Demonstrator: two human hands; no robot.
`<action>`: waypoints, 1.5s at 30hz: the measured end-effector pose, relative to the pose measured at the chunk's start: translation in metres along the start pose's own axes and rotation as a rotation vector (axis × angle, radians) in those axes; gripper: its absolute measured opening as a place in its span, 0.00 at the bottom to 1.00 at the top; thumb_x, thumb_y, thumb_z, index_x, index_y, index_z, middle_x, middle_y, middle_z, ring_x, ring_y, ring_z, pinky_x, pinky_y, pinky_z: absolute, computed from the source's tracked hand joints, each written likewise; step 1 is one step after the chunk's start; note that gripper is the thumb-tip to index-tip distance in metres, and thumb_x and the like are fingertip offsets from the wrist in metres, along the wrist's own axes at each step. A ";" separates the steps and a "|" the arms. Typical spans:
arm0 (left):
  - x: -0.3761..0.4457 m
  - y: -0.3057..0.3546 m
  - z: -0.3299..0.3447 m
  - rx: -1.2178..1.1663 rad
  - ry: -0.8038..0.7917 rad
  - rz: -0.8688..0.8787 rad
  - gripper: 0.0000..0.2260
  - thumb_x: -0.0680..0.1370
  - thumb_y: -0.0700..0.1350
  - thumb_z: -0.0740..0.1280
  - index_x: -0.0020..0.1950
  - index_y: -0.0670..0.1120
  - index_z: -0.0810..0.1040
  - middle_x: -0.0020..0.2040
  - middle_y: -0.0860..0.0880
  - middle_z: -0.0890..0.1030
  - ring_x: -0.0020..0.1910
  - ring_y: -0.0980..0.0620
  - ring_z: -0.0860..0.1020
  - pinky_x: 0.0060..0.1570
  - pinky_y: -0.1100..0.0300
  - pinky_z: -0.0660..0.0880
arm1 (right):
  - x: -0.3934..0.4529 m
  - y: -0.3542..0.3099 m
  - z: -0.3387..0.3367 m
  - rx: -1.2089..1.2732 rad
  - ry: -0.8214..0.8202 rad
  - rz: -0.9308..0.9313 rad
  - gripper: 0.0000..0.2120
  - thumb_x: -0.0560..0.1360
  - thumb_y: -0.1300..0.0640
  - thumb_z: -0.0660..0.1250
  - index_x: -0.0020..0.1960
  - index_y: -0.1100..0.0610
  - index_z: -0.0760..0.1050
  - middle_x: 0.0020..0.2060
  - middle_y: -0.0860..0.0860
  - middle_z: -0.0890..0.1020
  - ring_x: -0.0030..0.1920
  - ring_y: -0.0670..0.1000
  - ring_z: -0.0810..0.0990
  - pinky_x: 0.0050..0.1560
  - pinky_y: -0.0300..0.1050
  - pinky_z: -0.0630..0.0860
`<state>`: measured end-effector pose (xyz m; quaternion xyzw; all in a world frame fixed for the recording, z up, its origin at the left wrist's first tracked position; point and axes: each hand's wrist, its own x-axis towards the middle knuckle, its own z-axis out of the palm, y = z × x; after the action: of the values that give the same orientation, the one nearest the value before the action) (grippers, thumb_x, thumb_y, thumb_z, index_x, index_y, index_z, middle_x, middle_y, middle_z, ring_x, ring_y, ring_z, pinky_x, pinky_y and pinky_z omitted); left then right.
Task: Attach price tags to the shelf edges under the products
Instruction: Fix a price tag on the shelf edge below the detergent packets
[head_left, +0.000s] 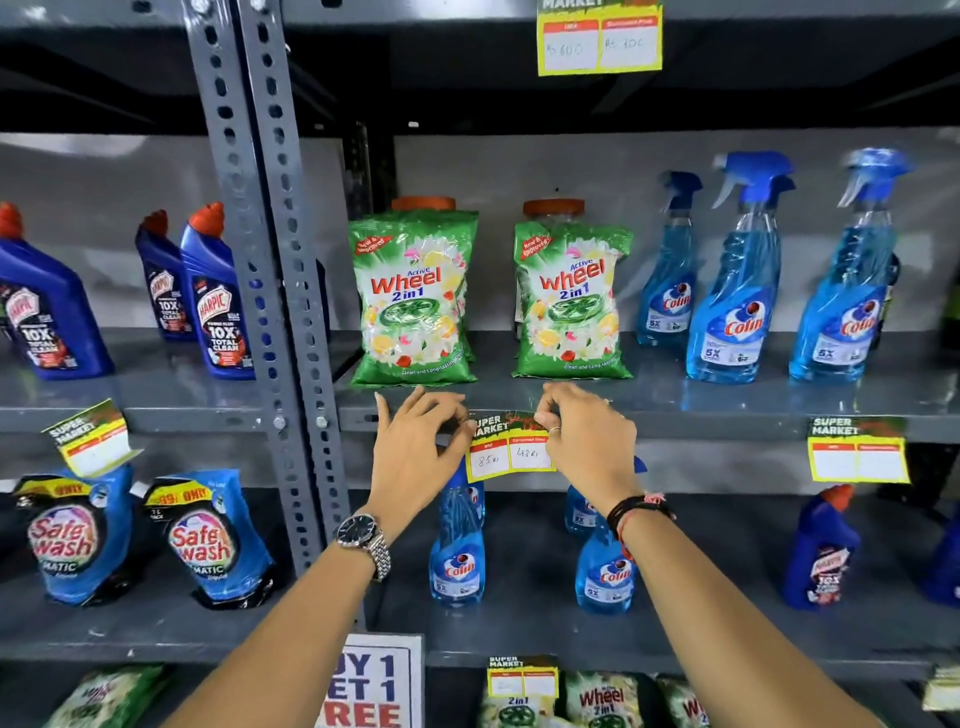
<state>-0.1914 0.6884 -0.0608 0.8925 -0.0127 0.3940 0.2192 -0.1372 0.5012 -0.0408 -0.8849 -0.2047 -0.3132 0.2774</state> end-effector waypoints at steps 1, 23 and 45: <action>-0.001 0.000 -0.001 -0.037 0.013 -0.006 0.06 0.78 0.50 0.64 0.47 0.50 0.78 0.59 0.56 0.81 0.68 0.48 0.72 0.74 0.37 0.44 | 0.000 0.000 -0.001 0.016 0.001 0.003 0.11 0.69 0.66 0.60 0.39 0.50 0.70 0.50 0.46 0.83 0.46 0.56 0.79 0.38 0.45 0.67; 0.018 -0.013 0.000 -0.023 0.032 0.063 0.05 0.71 0.51 0.72 0.38 0.53 0.78 0.52 0.60 0.83 0.52 0.57 0.79 0.58 0.51 0.69 | 0.009 0.011 -0.007 0.020 0.004 0.013 0.06 0.68 0.59 0.67 0.37 0.48 0.79 0.60 0.41 0.80 0.61 0.45 0.74 0.46 0.46 0.76; 0.023 -0.014 0.013 -0.093 0.042 -0.068 0.19 0.67 0.67 0.68 0.53 0.59 0.74 0.47 0.63 0.82 0.51 0.57 0.75 0.53 0.57 0.60 | 0.009 -0.006 0.009 -0.216 0.074 -0.026 0.28 0.66 0.32 0.67 0.52 0.54 0.68 0.34 0.50 0.82 0.37 0.55 0.82 0.30 0.42 0.65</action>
<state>-0.1632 0.6992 -0.0577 0.8728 0.0038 0.4039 0.2741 -0.1297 0.5132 -0.0383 -0.8948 -0.1707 -0.3694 0.1837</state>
